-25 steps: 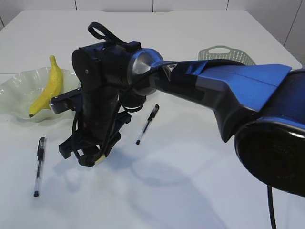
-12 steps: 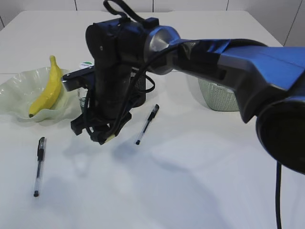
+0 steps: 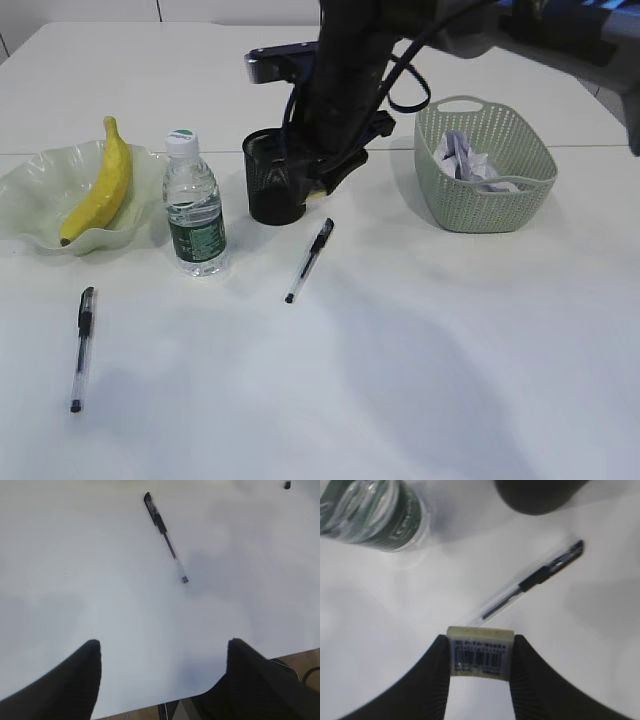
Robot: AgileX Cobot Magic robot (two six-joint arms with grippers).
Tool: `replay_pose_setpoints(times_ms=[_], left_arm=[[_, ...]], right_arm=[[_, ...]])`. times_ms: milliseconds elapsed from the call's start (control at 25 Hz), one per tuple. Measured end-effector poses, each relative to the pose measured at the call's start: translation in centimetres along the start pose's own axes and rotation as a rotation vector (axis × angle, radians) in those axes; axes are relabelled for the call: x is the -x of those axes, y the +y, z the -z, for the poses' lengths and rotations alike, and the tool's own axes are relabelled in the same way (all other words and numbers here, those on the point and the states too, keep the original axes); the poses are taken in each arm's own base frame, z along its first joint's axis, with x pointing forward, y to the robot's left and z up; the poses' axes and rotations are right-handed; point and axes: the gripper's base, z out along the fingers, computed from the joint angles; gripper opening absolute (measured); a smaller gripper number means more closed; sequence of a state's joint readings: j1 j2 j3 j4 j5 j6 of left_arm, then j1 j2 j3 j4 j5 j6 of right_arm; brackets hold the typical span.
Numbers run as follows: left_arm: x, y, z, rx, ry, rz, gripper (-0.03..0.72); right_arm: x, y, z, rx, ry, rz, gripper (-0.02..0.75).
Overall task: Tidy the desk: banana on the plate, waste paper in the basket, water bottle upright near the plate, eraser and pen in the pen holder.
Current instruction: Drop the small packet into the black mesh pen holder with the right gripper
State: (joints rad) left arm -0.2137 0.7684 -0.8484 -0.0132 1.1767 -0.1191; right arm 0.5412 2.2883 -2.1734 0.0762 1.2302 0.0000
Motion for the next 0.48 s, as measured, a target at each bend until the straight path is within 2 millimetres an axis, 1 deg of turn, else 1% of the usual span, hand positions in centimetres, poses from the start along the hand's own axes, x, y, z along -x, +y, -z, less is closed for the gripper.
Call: replay_pose_setpoints(times_ms=[120,200,280,480], left_arm=[[0.0,0.0,0.0,0.000,-0.002,0.000,0.559],[0.0,0.0,0.0,0.000,-0.002,0.000,0.559],[0.0,0.0,0.0,0.000,-0.002,0.000,0.559],[0.0,0.0,0.0,0.000,-0.003,0.000,0.559]], right_arm=[[0.1,-2.6,1.1,-0.017,-0.018,-0.050,0.260],[0.0,-3.9,1.7,-0.028,-0.028,-0.074,0.260],[0.0,-4.8,2.0,-0.038,-0.033,-0.083,0.260],[0.4,-5.0,2.0,-0.042,-0.073,-0.070,0.260]])
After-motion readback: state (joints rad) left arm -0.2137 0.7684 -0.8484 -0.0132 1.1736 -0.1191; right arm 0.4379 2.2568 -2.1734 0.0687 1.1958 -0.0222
